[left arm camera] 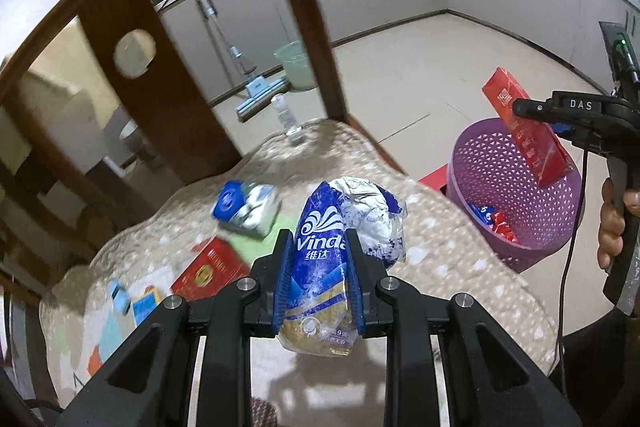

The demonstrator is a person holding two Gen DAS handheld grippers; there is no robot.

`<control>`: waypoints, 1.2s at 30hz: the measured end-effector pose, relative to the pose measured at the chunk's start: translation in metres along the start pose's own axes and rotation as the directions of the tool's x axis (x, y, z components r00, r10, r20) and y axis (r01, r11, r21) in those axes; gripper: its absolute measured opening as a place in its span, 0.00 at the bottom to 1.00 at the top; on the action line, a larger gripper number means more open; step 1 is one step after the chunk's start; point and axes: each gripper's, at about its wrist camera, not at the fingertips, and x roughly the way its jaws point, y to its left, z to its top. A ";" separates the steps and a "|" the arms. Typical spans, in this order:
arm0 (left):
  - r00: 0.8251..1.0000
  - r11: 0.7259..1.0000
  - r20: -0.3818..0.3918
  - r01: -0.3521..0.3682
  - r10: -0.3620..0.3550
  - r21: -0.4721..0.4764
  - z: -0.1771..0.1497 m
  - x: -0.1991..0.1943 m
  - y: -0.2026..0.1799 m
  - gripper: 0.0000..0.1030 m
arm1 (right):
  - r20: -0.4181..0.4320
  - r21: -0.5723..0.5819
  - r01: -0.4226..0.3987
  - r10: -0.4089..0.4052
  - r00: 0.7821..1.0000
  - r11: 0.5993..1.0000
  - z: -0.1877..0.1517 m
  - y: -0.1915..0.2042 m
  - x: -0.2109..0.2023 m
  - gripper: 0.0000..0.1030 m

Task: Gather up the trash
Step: 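Carry the Vinda pack and red carton to the purple basket and open both tools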

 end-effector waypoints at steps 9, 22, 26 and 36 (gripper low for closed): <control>0.999 0.998 -0.015 0.045 -0.045 0.050 0.028 0.021 -0.041 0.23 | 0.019 0.009 -0.011 0.010 1.000 1.000 0.007 -0.022 -0.018 0.27; 0.982 0.982 -0.084 0.175 -0.169 0.065 0.075 0.072 -0.105 0.23 | -0.035 0.047 0.050 -0.048 0.998 0.998 0.010 -0.055 0.004 0.27; 0.965 0.971 -0.118 0.238 -0.235 0.010 0.086 0.089 -0.112 0.24 | -0.041 0.064 0.058 -0.056 0.998 0.996 0.013 -0.061 0.008 0.27; 0.938 0.945 -0.130 0.312 -0.323 -0.098 0.091 0.102 -0.113 0.57 | -0.062 0.077 0.087 -0.082 0.995 0.993 0.012 -0.063 0.016 0.30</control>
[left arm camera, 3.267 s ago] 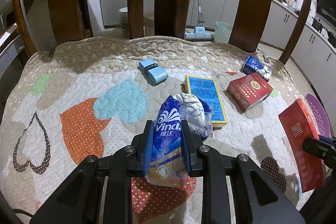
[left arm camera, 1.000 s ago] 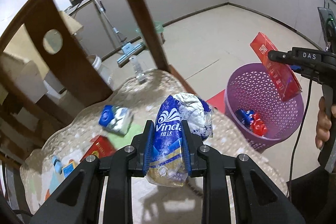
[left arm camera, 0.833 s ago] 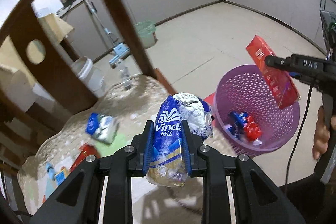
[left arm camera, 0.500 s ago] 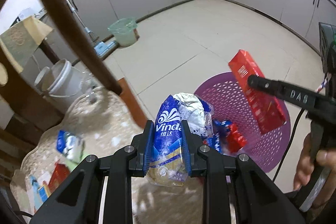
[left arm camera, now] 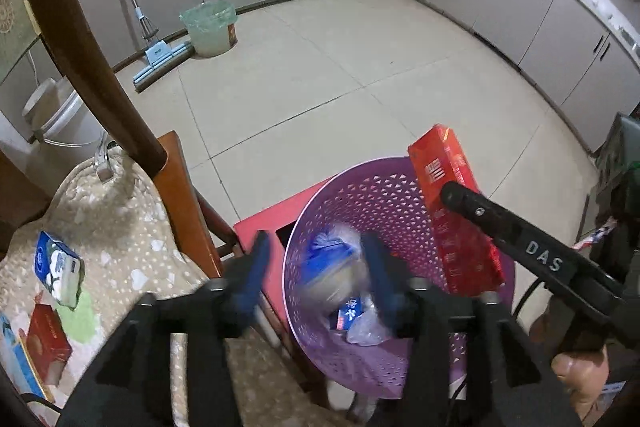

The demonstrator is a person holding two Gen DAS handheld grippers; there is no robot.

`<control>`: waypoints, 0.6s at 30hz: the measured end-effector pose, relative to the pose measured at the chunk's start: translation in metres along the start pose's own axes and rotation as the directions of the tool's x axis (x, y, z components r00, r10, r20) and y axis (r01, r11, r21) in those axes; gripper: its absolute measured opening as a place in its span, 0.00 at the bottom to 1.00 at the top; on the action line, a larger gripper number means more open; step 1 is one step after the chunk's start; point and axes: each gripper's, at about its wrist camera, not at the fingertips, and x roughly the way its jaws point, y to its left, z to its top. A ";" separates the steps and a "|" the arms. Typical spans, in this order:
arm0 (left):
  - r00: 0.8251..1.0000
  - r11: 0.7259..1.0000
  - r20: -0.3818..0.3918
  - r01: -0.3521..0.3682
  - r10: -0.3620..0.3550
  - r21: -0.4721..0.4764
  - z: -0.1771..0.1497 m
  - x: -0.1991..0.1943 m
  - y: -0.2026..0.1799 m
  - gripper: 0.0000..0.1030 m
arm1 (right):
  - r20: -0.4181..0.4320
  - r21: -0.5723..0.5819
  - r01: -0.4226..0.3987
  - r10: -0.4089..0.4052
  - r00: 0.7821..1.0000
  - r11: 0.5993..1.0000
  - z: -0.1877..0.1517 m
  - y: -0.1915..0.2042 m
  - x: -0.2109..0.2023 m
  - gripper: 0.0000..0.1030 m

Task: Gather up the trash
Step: 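Carry the Vinda pack and red carton to the purple basket and open both tools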

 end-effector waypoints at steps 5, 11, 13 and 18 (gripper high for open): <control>1.000 1.000 0.028 0.013 -0.013 -0.006 -0.005 -0.016 -0.003 0.61 | 0.030 0.005 0.018 -0.018 0.999 1.000 0.002 -0.001 -0.005 0.50; 0.999 1.000 0.043 0.006 -0.006 -0.007 -0.027 -0.045 -0.005 0.61 | 0.037 -0.004 0.026 -0.026 0.999 1.000 0.001 0.003 -0.009 0.51; 0.999 1.000 0.042 0.007 -0.006 -0.013 -0.032 -0.051 -0.002 0.61 | 0.046 -0.018 0.031 -0.030 0.998 0.999 0.000 0.007 -0.012 0.51; 0.999 0.997 0.031 0.038 -0.036 -0.061 -0.059 -0.077 0.013 0.62 | 0.062 -0.049 0.036 -0.033 0.998 0.998 -0.004 0.016 -0.016 0.53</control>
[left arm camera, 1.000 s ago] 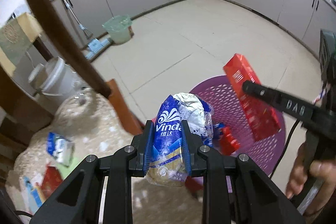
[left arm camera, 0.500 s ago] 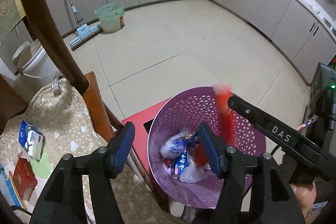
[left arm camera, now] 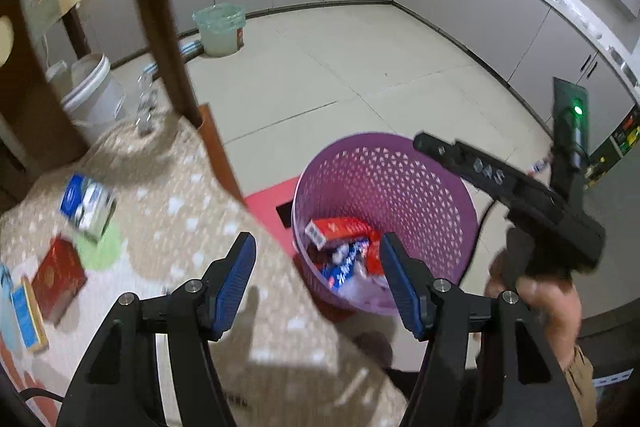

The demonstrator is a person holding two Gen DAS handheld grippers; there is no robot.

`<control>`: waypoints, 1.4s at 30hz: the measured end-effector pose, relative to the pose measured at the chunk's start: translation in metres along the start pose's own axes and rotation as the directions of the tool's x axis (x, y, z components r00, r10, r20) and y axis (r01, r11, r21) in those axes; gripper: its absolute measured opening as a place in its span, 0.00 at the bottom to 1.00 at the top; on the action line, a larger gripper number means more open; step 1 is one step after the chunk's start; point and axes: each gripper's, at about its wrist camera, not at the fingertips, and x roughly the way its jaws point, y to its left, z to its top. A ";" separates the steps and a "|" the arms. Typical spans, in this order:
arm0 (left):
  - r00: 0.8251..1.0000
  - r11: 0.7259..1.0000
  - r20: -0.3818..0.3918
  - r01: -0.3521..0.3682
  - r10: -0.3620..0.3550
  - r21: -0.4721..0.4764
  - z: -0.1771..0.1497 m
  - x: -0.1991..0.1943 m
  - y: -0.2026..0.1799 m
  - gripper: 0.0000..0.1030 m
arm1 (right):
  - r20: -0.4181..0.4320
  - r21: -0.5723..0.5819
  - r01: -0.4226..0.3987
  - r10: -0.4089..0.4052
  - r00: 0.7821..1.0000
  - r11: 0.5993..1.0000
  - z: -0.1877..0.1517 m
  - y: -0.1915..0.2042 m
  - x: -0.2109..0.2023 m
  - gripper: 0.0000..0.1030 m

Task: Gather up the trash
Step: 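Carry the Vinda pack and red carton to the purple basket and open both tools, then return both tools to the bed and grasp the blue-yellow box with the left tool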

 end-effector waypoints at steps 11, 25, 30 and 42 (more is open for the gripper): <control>0.992 0.989 -0.008 -0.129 0.129 -0.071 -0.065 -0.050 0.078 0.63 | 0.000 -0.103 -0.026 0.026 1.000 0.994 -0.020 0.046 0.000 0.58; 0.883 0.824 -0.053 -0.455 0.466 -0.338 -0.126 -0.096 0.248 0.65 | -0.058 -0.251 -0.082 0.069 0.996 0.965 -0.058 0.116 0.023 0.60; 0.881 0.806 -0.078 -0.459 0.466 -0.373 -0.129 -0.087 0.291 0.70 | -0.078 -0.281 -0.092 0.073 0.994 0.955 -0.068 0.129 0.028 0.63; 0.907 0.833 -0.111 -0.417 0.406 -0.364 -0.121 -0.037 0.326 0.73 | -0.108 -0.334 -0.093 0.060 0.992 0.938 -0.084 0.146 0.041 0.63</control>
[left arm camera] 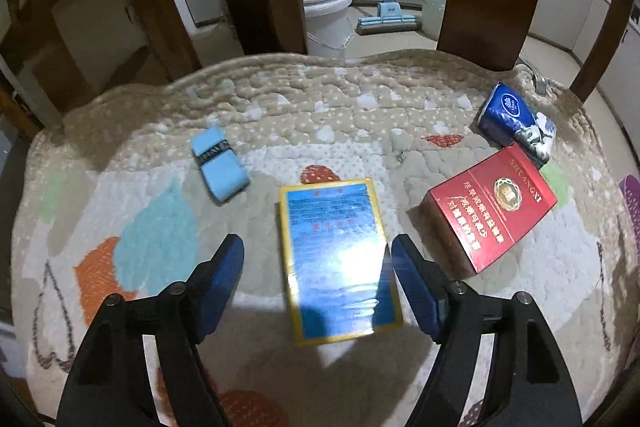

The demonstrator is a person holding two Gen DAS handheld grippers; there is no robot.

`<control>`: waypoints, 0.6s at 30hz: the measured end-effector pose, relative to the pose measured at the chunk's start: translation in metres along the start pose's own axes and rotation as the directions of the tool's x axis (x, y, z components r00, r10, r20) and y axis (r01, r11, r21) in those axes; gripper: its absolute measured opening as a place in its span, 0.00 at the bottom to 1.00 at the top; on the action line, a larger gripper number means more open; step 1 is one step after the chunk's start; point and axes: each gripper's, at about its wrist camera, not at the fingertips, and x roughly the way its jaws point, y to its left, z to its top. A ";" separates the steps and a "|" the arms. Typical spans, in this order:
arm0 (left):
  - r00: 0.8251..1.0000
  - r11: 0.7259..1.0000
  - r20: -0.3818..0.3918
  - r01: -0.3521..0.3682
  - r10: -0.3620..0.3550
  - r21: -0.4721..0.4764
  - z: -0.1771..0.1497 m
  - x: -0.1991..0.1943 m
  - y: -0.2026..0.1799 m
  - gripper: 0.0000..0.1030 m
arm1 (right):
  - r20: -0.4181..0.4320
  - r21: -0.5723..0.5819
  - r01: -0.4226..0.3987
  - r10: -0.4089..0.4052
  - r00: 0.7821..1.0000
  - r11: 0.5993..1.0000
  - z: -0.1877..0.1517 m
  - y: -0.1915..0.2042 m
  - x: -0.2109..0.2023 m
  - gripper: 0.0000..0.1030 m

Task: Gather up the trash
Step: 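Return both tools to the bed and grasp the blue-yellow box with the left tool, then grasp the red SHUANGXI cigarette pack with the right tool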

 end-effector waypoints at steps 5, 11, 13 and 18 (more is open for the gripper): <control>1.000 1.000 -0.003 0.022 -0.022 0.021 -0.016 0.001 -0.005 0.53 | -0.003 -0.036 0.002 -0.002 1.000 0.999 -0.012 0.015 0.005 0.63; 0.995 0.997 0.065 0.074 -0.075 0.018 -0.029 -0.021 0.008 0.53 | -0.026 -0.041 -0.015 0.014 1.000 0.999 -0.033 0.045 -0.007 0.64; 0.990 0.993 0.081 0.118 -0.117 -0.016 -0.028 -0.025 0.020 0.53 | -0.065 -0.037 -0.056 0.054 0.996 0.998 -0.039 0.060 -0.007 0.65; 0.981 0.985 0.122 0.162 -0.153 -0.064 -0.028 -0.035 0.042 0.53 | -0.215 0.020 -0.191 0.191 0.958 0.981 -0.042 0.114 0.020 0.66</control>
